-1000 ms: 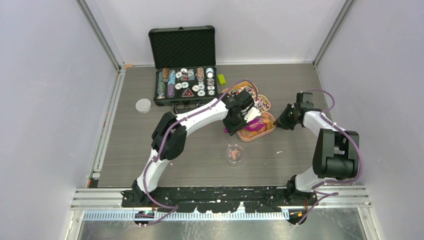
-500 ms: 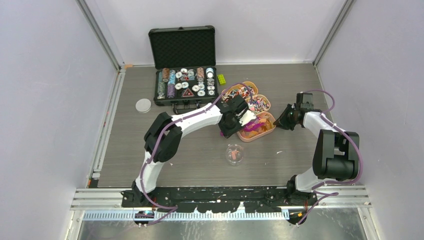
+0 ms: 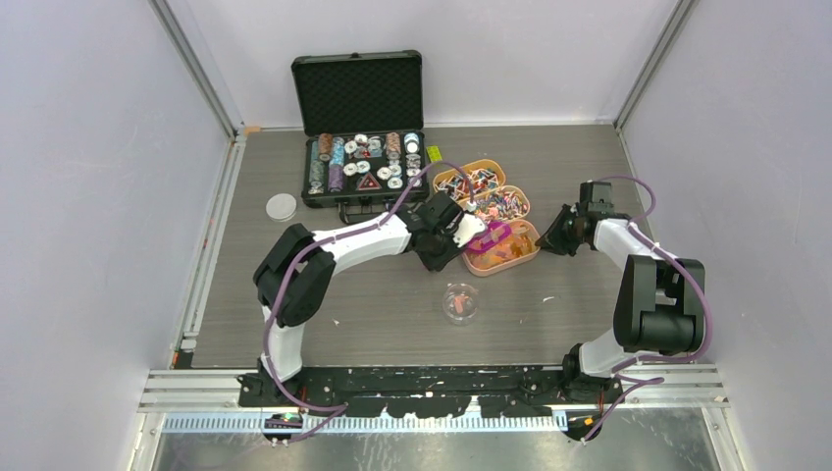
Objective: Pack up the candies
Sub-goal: Scoop the fake candies from the storage box, then place the fake candies in the packing bottle.
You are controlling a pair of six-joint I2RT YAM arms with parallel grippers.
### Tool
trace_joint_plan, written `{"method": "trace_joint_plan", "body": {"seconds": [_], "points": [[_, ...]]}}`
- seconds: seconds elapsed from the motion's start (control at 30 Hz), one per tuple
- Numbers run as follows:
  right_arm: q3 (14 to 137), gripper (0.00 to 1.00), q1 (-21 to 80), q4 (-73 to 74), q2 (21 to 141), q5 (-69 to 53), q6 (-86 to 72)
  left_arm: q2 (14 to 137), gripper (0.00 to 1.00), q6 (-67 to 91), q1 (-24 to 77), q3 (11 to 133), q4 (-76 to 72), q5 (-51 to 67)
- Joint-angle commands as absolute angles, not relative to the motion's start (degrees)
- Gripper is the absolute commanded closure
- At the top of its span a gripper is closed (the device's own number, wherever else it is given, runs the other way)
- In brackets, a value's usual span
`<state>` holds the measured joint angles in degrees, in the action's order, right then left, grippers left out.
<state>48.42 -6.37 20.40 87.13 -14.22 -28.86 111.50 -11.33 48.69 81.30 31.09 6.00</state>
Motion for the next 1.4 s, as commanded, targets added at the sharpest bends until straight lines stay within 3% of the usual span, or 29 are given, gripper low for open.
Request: {"method": "trace_joint_plan", "body": {"seconds": [0.0,0.33,0.53,0.67,1.13,1.37], "points": [[51.8,0.99,-5.98,22.0,84.73,-14.04,-30.54,105.61,1.0,-9.85,47.58,80.3,24.04,6.76],[55.66,0.81,-5.98,26.73,79.97,-15.24,-31.67,98.61,1.0,-9.06,47.38,78.42,26.21,5.74],[54.95,0.59,-5.97,29.14,73.99,-17.36,-31.89,93.86,1.0,-6.61,47.37,79.68,32.73,4.61],[53.33,0.38,-5.98,31.03,68.59,-17.75,-31.9,90.96,1.0,-4.55,47.37,82.83,40.05,5.35],[53.12,0.29,-5.89,39.02,59.17,-19.42,-29.71,80.37,1.0,4.2,47.62,86.54,63.13,6.67],[52.46,0.29,-5.89,39.23,59.5,-19.82,-27.93,78.23,1.0,5.93,53.24,86.46,70.65,1.97]]}}
